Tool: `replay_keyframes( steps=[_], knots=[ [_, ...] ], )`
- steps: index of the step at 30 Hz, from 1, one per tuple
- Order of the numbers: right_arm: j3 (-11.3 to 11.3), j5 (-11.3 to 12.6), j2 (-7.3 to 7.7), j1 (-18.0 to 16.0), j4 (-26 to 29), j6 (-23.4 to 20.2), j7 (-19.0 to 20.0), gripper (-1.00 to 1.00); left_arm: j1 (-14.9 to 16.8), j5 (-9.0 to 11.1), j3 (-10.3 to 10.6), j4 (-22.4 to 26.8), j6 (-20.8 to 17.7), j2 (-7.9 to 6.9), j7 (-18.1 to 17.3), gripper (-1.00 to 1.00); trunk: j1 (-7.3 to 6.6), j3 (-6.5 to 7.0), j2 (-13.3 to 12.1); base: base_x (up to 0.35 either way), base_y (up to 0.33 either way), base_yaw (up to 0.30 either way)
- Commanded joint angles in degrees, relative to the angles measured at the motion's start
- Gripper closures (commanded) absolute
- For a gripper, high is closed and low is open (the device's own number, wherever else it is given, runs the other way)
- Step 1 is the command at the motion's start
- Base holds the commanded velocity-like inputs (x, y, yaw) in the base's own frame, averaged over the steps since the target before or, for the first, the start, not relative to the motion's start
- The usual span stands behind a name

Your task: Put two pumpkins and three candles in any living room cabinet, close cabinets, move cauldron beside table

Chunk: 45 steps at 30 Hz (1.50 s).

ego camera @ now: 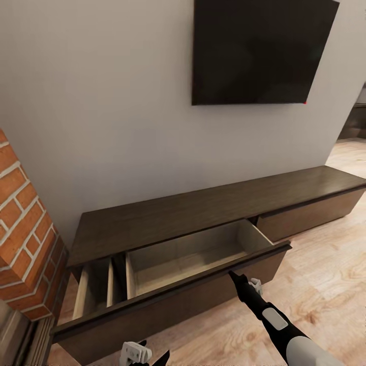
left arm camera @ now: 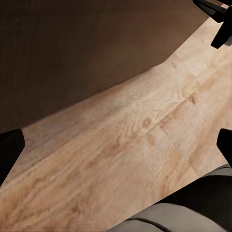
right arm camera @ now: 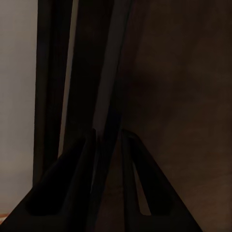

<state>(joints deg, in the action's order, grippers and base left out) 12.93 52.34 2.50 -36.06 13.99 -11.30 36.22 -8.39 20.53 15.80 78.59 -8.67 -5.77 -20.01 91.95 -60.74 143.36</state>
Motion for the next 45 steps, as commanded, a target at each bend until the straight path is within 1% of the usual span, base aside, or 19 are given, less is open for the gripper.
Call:
replay_keyframes(
  steps=[1, 45],
  knots=[
    [-2.38, -0.41, -0.04, 0.03, -0.2, -0.65, 0.35, 1.0, 0.02, 0.62, 0.02, 0.07, -0.51, -0.03, -0.08, -1.0, -0.01, -0.05, 0.02, -0.033, -0.001, 0.0],
    [-2.38, -0.44, -0.06, 0.03, -0.2, -0.65, 0.35, 1.0, 0.01, 0.56, 0.02, 0.07, -0.47, -0.03, -0.04, -1.0, -0.01, -0.05, 0.02, -0.056, -0.025, 0.0]
  ],
)
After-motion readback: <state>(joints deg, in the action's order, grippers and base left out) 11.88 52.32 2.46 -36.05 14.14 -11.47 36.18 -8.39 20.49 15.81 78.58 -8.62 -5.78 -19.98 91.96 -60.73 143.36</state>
